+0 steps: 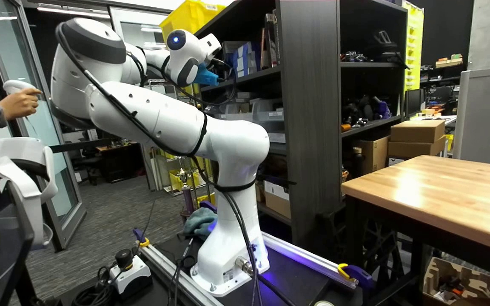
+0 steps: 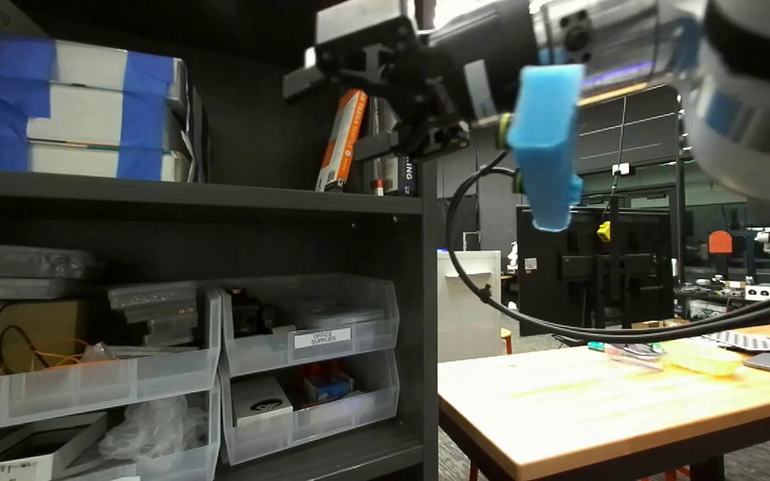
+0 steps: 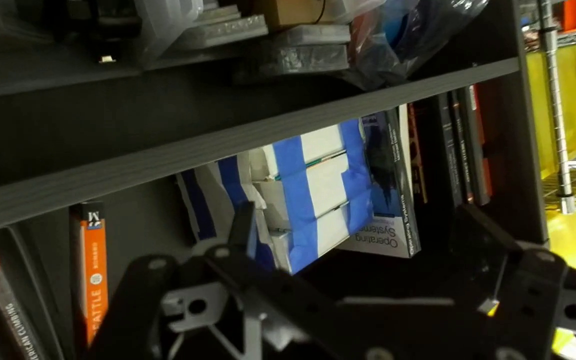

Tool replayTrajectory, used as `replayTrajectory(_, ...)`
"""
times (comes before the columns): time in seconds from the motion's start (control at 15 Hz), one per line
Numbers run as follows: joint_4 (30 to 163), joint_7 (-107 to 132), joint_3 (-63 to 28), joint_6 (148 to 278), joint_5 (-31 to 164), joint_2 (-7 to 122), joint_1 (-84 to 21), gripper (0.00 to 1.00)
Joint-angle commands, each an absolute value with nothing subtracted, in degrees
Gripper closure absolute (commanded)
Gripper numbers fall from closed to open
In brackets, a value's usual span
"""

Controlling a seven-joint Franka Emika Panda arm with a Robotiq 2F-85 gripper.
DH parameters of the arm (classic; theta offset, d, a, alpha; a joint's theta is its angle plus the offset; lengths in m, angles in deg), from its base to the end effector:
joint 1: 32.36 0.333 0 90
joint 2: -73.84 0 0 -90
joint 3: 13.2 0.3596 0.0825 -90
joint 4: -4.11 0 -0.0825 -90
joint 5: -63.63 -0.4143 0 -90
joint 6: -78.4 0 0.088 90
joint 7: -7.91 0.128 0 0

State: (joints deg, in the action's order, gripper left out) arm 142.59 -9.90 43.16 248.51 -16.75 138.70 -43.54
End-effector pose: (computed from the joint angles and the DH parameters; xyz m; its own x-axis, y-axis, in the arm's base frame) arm 0.2146 0.3634 0.6445 0.2254 -0.1547 0.9619 0.4199 -0.8755 -0.2392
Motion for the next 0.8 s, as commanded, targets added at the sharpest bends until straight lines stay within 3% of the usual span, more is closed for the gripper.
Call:
replayTrajectory(0.0, 134.75, -4.87, 48.64, 253.12, -15.26, 137.55, -56.08, 0.0)
replayTrajectory(0.33, 130.63, -0.14, 49.45, 253.28, -12.08, 140.03, -67.61, 0.0)
replayTrajectory(0.73, 133.92, 15.88, 46.89, 258.72, 10.94, 137.17, -67.65, 0.0)
